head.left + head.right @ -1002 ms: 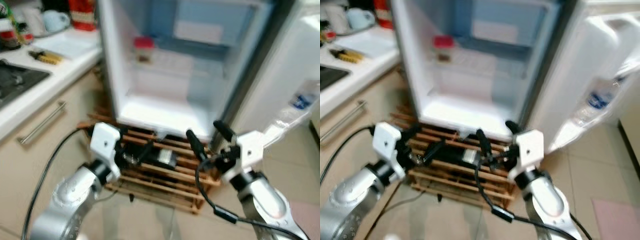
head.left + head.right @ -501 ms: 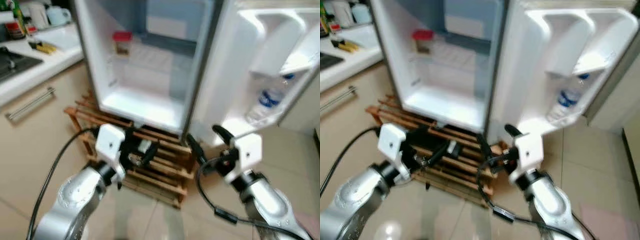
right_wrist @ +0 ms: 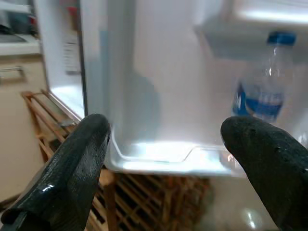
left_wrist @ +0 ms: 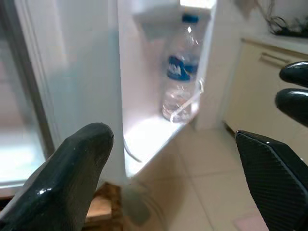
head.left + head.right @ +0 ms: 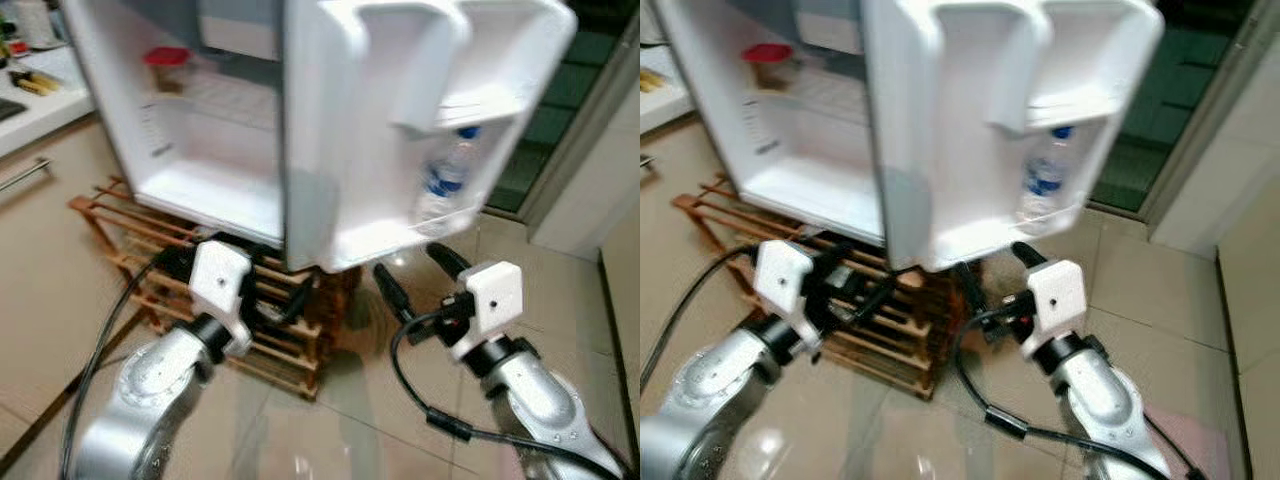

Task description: Restocking fridge

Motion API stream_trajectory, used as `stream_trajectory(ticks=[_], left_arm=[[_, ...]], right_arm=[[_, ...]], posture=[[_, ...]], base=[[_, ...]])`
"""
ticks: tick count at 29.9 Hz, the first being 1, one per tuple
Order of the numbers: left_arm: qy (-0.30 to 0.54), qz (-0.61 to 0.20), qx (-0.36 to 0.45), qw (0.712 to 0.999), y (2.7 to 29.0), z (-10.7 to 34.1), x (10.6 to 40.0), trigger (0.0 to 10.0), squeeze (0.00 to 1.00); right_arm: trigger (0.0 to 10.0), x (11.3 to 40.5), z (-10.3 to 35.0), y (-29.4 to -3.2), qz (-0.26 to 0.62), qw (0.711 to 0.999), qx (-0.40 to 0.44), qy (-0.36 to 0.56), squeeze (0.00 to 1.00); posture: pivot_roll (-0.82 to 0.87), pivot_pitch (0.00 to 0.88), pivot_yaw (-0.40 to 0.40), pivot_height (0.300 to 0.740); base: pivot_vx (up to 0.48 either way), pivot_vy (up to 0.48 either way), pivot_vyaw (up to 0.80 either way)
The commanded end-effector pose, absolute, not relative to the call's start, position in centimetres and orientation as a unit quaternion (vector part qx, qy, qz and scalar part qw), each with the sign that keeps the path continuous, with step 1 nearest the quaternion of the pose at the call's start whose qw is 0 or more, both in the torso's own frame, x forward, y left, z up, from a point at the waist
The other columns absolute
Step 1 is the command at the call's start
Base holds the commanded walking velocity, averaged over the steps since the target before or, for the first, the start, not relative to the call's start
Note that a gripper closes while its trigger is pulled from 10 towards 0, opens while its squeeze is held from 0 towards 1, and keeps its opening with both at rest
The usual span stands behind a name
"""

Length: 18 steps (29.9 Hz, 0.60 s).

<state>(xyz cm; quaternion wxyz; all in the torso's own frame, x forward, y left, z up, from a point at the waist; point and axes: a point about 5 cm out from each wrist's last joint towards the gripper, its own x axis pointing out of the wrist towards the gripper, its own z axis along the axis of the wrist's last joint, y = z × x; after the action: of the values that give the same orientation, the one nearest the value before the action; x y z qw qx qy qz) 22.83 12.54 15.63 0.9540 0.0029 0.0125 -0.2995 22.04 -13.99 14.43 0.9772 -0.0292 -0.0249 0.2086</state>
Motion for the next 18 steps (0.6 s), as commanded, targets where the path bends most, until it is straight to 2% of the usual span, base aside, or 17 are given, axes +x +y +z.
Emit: stream_trajectory(ticks=[1, 9, 18], left_arm=[[0.016, -0.288, 0.007, 0.958, 13.07, 15.5, 22.92, 10.0, 0.0], [0.015, -0.286, 0.005, 0.958, 13.11, 15.42, 22.99, 10.0, 0.0], [0.015, -0.287, 0.006, 0.958, 13.16, 15.4, 23.02, 10.0, 0.0]], right_arm=[[10.0, 22.27, 14.7, -13.4, 0.219, 0.975, -0.034, -0.035, 0.0], [10.0, 22.43, 14.69, -13.22, 0.228, 0.972, -0.043, -0.041, 0.0], [10.0, 22.5, 14.53, -12.94, 0.231, 0.971, -0.045, -0.043, 0.0]], posture=[[0.05, 0.0, 0.01, 0.74], [0.05, 0.0, 0.013, 0.74], [0.05, 0.0, 0.015, 0.74]], base=[[0.0, -0.48, 0.45], [0.0, -0.48, 0.5], [0.0, -0.48, 0.71]])
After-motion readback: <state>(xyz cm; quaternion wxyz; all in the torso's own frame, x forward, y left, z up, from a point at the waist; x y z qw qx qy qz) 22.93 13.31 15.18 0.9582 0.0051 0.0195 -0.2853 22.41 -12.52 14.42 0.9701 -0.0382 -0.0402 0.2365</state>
